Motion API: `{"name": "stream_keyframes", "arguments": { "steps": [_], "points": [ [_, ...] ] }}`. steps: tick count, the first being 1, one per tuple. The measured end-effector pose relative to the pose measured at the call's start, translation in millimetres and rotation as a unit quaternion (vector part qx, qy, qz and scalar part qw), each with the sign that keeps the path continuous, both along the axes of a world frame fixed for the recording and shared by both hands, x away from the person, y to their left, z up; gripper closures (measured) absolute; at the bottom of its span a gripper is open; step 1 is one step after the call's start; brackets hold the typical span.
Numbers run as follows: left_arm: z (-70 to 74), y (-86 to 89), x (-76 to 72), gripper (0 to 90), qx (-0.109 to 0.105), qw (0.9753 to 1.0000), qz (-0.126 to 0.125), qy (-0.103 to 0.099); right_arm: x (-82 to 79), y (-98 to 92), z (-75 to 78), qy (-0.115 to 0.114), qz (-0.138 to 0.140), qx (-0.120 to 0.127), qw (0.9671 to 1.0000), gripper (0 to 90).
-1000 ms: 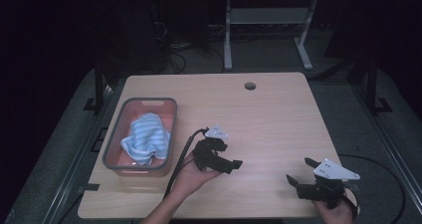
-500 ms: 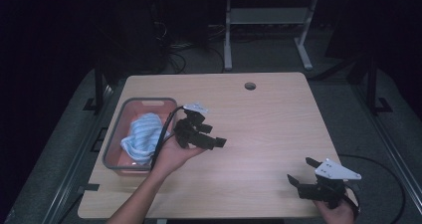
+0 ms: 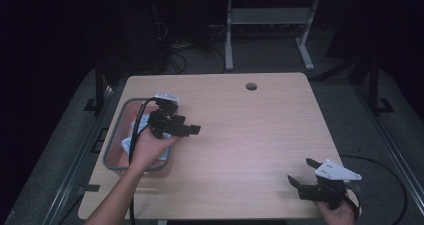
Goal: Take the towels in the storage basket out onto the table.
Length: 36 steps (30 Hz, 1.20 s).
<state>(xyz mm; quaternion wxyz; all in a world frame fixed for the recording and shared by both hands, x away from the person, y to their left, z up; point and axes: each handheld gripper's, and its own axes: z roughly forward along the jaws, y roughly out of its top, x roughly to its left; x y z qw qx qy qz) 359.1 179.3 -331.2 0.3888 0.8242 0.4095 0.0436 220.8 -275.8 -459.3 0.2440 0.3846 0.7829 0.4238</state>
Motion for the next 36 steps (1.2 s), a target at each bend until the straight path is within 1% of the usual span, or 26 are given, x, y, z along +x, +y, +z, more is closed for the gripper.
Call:
{"name": "stream_keyframes", "arguments": {
  "steps": [3, 4, 7, 9, 10, 12, 13, 14, 15, 16, 17, 20, 21, 22, 24, 25, 26, 27, 30, 32, 33, 36],
  "points": [
    [0.6, 13.2, 1.6, 23.3, -0.001, 0.9998, 0.021, 0.004, 0.0, 0.3, 0.2, 0.000, -0.001, 0.001, 1.0000, 14.1],
    [0.8, 17.6, 2.1, 23.3, 0.003, 0.9997, 0.026, 0.003, 0.2, 0.3, 0.2, 0.000, 0.000, 0.000, 1.0000, 14.1],
    [0.7, 31.3, 2.8, 23.3, 0.003, 0.9989, 0.046, 0.006, 0.5, 0.5, -0.2, 0.000, 0.000, 0.000, 1.0000, 14.1],
    [0.4, 38.3, 1.9, 23.3, 0.008, 0.9983, 0.058, 0.005, 0.6, 0.3, -0.2, 0.000, 0.000, -0.001, 1.0000, 14.1],
    [0.4, 38.3, 1.9, 23.3, 0.008, 0.9983, 0.058, 0.005, 0.6, 0.3, -0.2, 0.000, 0.000, -0.001, 1.0000, 14.1],
    [0.1, 45.9, 0.9, 23.3, 0.011, 0.9976, 0.068, 0.004, 0.8, 0.5, -0.1, 0.000, -0.001, -0.001, 1.0000, 14.1],
    [-0.7, 53.2, 0.1, 23.3, 0.013, 0.9968, 0.079, 0.006, 0.9, 0.8, -0.2, -0.001, 0.000, -0.001, 1.0000, 14.1],
    [-1.4, 56.9, -0.3, 23.3, 0.014, 0.9964, 0.084, 0.007, 0.9, 0.9, -0.3, -0.001, 0.000, -0.002, 1.0000, 14.1],
    [-1.9, 60.5, -0.9, 23.4, 0.015, 0.9958, 0.090, 0.008, 0.9, 0.9, -0.3, -0.001, 0.000, -0.002, 1.0000, 14.1],
    [-1.9, 60.5, -0.9, 23.4, 0.015, 0.9958, 0.090, 0.008, 0.8, 0.9, -0.3, 0.000, 0.000, -0.001, 1.0000, 14.1],
    [-4.0, 67.3, -2.8, 23.7, 0.020, 0.9945, 0.103, 0.008, 0.8, 0.8, -0.1, 0.000, 0.000, 0.000, 1.0000, 14.1],
    [-8.9, 76.0, -5.2, 23.6, 0.025, 0.9923, 0.121, 0.009, 0.0, 0.5, 0.8, 0.001, -0.003, 0.002, 1.0000, 14.1],
    [-10.4, 79.2, -6.2, 23.7, 0.027, 0.9913, 0.128, 0.009, 0.1, 0.1, 0.9, -0.003, -0.002, 0.002, 1.0000, 14.1],
    [-12.3, 82.8, -7.4, 23.6, 0.029, 0.9900, 0.138, 0.010, -0.7, 0.4, 1.0, 0.003, -0.005, 0.005, 1.0000, 14.1],
    [-14.4, 87.8, -8.7, 23.6, 0.031, 0.9889, 0.145, 0.013, -0.4, 0.1, 0.7, 0.000, -0.003, 0.002, 1.0000, 14.1],
    [-15.2, 91.1, -9.6, 23.6, 0.034, 0.9879, 0.151, 0.013, -0.7, 0.4, 0.7, 0.001, -0.004, 0.002, 1.0000, 14.1],
    [-15.8, 92.8, -10.1, 23.5, 0.033, 0.9873, 0.155, 0.013, -0.6, 0.4, 0.8, -0.003, -0.002, 0.000, 1.0000, 14.1],
    [-16.2, 95.4, -10.6, 23.5, 0.035, 0.9867, 0.158, 0.013, -0.7, 0.6, 0.9, -0.003, -0.002, 0.000, 1.0000, 14.1],
    [-17.4, 101.0, -11.8, 23.5, 0.045, 0.9843, 0.170, 0.014, -1.1, 1.7, 1.1, -0.001, -0.002, -0.001, 1.0000, 14.1],
    [-19.4, 104.3, -12.3, 23.5, 0.053, 0.9820, 0.181, 0.016, -1.2, 2.2, 1.0, 0.000, -0.001, -0.001, 1.0000, 14.1],
    [-20.5, 105.1, -12.2, 23.3, 0.056, 0.9816, 0.182, 0.017, -1.2, 2.3, 0.9, -0.001, 0.000, -0.001, 1.0000, 14.1],
    [-24.0, 105.2, -14.0, 23.2, 0.067, 0.9792, 0.191, 0.008, -1.2, 2.6, 0.9, 0.000, 0.000, -0.001, 1.0000, 14.1]
  ]
}}
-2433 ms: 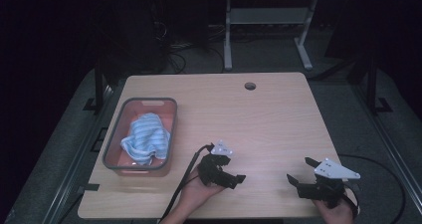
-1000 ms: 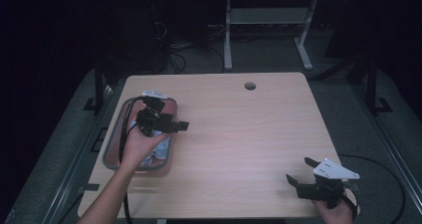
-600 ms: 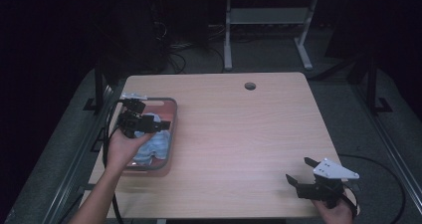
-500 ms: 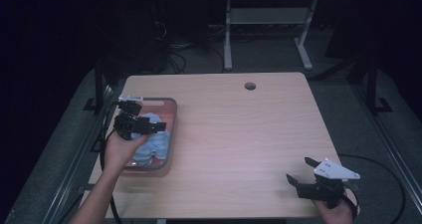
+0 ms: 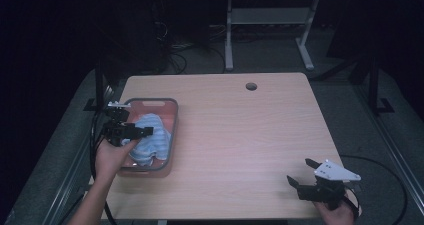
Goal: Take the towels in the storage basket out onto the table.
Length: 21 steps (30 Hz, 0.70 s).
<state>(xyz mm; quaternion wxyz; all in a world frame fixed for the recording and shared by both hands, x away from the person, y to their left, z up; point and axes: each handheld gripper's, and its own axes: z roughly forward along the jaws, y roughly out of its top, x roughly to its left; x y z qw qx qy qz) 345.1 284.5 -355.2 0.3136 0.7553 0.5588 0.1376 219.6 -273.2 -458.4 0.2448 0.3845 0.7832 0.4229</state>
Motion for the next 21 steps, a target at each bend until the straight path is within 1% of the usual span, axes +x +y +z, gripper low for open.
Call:
{"name": "stream_keyframes", "arguments": {
  "steps": [2, 3, 5, 6, 9, 10, 11, 13, 14, 15, 16, 17, 18, 19, 20, 21],
  "points": [
    [-2.5, -0.3, 0.6, 22.8, 0.005, 1.0000, 0.003, 0.005, 0.1, -0.4, 0.0, 0.000, 0.000, 0.000, 1.0000, 14.1],
    [-3.9, -0.6, 1.1, 22.7, 0.011, 0.9999, 0.006, 0.008, 0.0, -0.6, 0.1, 0.000, 0.000, 0.000, 1.0000, 14.1],
    [-7.3, -1.0, 2.8, 22.8, 0.019, 0.9996, 0.011, 0.017, 0.0, -0.8, -0.1, 0.000, 0.000, 0.000, 1.0000, 14.1],
    [-8.9, -0.8, 3.6, 22.8, 0.020, 0.9995, 0.014, 0.022, -0.1, -0.8, 0.0, 0.000, 0.000, 0.000, 1.0000, 14.1],
    [-14.1, -0.5, 6.1, 23.1, 0.028, 0.9988, 0.021, 0.033, -0.4, -0.7, 0.1, -0.001, 0.000, 0.000, 1.0000, 14.1],
    [-16.2, -0.3, 6.9, 23.1, 0.034, 0.9983, 0.027, 0.040, -0.4, -0.7, 0.2, 0.000, -0.001, 0.000, 1.0000, 14.1],
    [-16.2, -0.3, 6.9, 23.1, 0.034, 0.9983, 0.027, 0.040, -0.4, -0.8, 0.2, -0.001, -0.001, 0.000, 1.0000, 14.1],
    [-19.0, -0.5, 8.1, 23.1, 0.053, 0.9970, 0.036, 0.043, -0.5, -0.8, 0.3, -0.001, -0.001, 0.001, 1.0000, 14.1],
    [-21.9, 0.0, 10.2, 23.6, 0.057, 0.9963, 0.039, 0.051, -0.7, -0.8, 0.3, -0.001, -0.001, 0.001, 1.0000, 14.1],
    [-23.4, -0.2, 11.6, 23.7, 0.059, 0.9958, 0.040, 0.058, -0.7, -0.8, 0.3, -0.001, -0.001, 0.000, 1.0000, 14.1],
    [-23.4, -0.2, 11.6, 23.7, 0.059, 0.9958, 0.040, 0.058, -0.7, -0.9, 0.3, -0.001, -0.001, 0.000, 1.0000, 14.1],
    [-26.2, -1.6, 14.7, 24.4, 0.067, 0.9946, 0.040, 0.069, -0.7, -0.9, 0.3, -0.001, -0.001, 0.001, 1.0000, 14.1],
    [-26.2, -1.6, 14.7, 25.6, 0.067, 0.9946, 0.040, 0.069, -0.7, -0.8, 0.3, -0.001, -0.001, 0.001, 1.0000, 14.1],
    [-28.0, -2.6, 16.4, 27.7, 0.066, 0.9942, 0.038, 0.076, -0.8, -0.7, 0.4, -0.001, -0.001, 0.001, 1.0000, 14.1],
    [-32.6, -6.6, 20.1, 30.9, 0.077, 0.9922, 0.027, 0.095, -0.9, -0.6, 0.3, -0.001, -0.001, 0.000, 1.0000, 14.1],
    [-35.3, -9.0, 22.3, 31.3, 0.086, 0.9900, 0.026, 0.109, -0.9, -0.5, 0.3, -0.001, -0.001, 0.000, 1.0000, 14.1]
  ]
}}
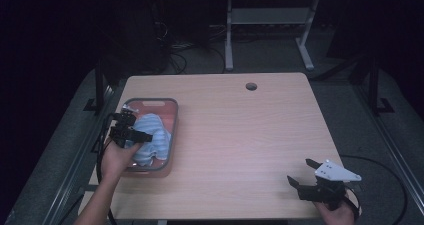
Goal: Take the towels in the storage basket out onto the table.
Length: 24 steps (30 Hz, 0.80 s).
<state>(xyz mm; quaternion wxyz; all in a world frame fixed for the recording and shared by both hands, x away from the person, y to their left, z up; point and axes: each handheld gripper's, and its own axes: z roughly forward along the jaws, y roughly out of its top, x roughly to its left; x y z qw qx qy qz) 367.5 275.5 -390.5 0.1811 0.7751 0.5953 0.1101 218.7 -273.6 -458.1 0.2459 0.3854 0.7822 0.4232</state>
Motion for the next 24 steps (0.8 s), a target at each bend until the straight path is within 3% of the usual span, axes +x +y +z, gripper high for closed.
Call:
{"name": "stream_keyframes", "arguments": {
  "steps": [5, 6, 12, 17, 24],
  "points": [
    [-12.3, -6.4, 9.7, 43.2, 0.035, 0.9980, -0.030, 0.044, -0.3, -0.4, 0.3, -0.001, 0.000, 0.000, 1.0000, 14.1],
    [-12.3, -6.4, 9.7, 49.3, 0.035, 0.9980, -0.030, 0.044, -0.3, -0.4, 0.3, -0.001, 0.000, 0.000, 1.0000, 14.1],
    [-14.0, -8.5, 11.8, 65.1, 0.056, 0.9957, -0.048, 0.056, -0.5, -0.7, 0.6, -0.002, 0.001, 0.001, 1.0000, 14.1],
    [-12.4, -6.4, 9.8, 69.0, 0.045, 0.9963, -0.051, 0.052, -1.0, -1.6, 1.1, -0.003, 0.000, 0.002, 1.0000, 14.1],
    [-2.3, 2.6, 0.8, 70.4, 0.004, 0.9984, -0.052, 0.020, 0.0, -1.2, 0.8, -0.004, -0.001, 0.001, 1.0000, 14.1]
  ]
}}
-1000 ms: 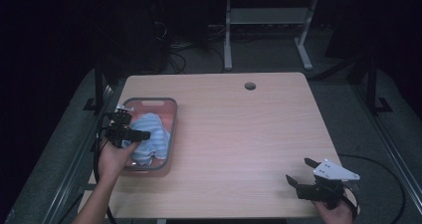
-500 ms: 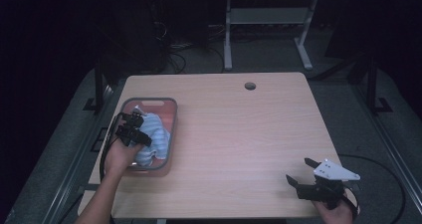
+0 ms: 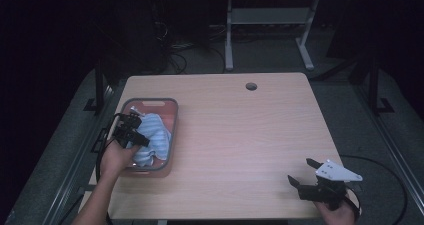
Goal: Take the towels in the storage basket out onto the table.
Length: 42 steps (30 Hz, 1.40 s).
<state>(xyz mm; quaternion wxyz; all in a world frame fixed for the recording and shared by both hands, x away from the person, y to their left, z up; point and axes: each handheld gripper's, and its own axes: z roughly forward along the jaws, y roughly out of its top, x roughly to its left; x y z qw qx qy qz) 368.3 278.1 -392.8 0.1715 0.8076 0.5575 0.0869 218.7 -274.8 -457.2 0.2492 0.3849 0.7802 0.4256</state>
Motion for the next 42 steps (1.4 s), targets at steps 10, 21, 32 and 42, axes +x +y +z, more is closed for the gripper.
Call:
{"name": "stream_keyframes", "arguments": {
  "steps": [10, 21, 32, 42],
  "points": [
    [20.6, 12.7, -12.7, 70.1, -0.077, 0.9965, -0.002, -0.033, -1.2, -2.8, 0.7, 0.002, -0.013, 0.003, 0.9999, 14.1],
    [49.5, 14.3, -17.3, 70.2, -0.127, 0.9894, -0.012, -0.070, 0.5, -3.4, -0.1, 0.004, -0.014, 0.001, 0.9999, 14.1],
    [77.5, 18.2, -23.3, 70.4, -0.128, 0.9862, -0.010, -0.104, 0.1, -5.1, 1.2, 0.000, -0.016, 0.000, 0.9999, 14.1],
    [97.8, 16.1, -27.6, 70.4, -0.122, 0.9853, -0.018, -0.119, 0.2, -3.8, 1.3, 0.000, -0.015, -0.001, 0.9999, 14.1]
  ]
}}
